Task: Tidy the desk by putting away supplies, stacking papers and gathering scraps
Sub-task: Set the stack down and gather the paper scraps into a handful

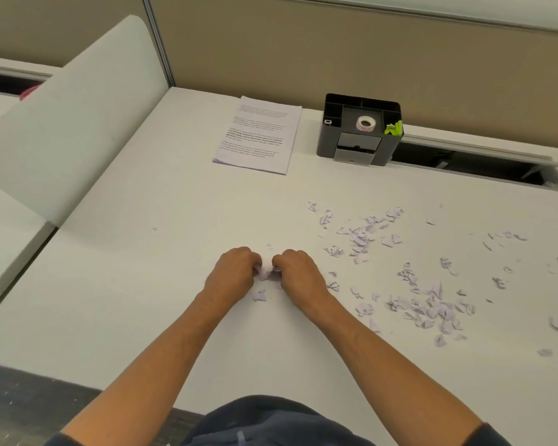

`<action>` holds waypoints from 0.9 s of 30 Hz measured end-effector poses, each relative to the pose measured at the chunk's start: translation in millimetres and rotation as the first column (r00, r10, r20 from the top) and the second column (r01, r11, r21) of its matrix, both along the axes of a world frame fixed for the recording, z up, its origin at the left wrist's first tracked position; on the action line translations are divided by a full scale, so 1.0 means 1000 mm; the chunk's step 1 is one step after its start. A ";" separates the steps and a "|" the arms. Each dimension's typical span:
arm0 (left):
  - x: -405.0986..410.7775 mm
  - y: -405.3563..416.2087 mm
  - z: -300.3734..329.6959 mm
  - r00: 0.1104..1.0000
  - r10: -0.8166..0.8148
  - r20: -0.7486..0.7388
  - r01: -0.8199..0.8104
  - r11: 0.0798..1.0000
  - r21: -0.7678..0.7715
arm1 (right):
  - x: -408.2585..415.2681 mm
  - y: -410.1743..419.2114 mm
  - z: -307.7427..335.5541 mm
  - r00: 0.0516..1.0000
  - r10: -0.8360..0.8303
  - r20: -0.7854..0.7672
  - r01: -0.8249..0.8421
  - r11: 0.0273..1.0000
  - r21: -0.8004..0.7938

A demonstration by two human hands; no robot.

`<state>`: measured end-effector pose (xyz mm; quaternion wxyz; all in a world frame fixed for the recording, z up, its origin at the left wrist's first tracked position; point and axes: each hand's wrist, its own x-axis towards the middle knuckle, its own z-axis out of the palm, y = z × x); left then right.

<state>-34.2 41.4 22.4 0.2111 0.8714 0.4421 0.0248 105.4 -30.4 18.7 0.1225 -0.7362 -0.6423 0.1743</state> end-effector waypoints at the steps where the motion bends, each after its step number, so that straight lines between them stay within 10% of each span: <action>1: 0.003 -0.001 0.001 0.999 0.040 0.034 -0.039 0.999 -0.028 | 0.003 -0.001 -0.001 0.995 -0.060 -0.076 0.062 0.998 0.028; 6: 0.025 -0.012 0.011 0.936 0.250 0.250 -0.169 0.937 -0.305 | 0.037 -0.026 0.008 0.612 -0.384 -0.691 0.440 0.892 -0.107; 12: 0.082 -0.042 0.023 0.853 0.365 0.373 -0.131 0.842 -0.524 | 0.108 -0.077 0.013 0.170 -0.390 -0.905 0.546 0.801 -0.243; 27: 0.322 -0.148 0.031 0.838 0.244 0.488 0.164 0.740 -0.652 | 0.312 -0.231 0.029 -0.101 -0.318 -0.943 0.778 0.565 -0.274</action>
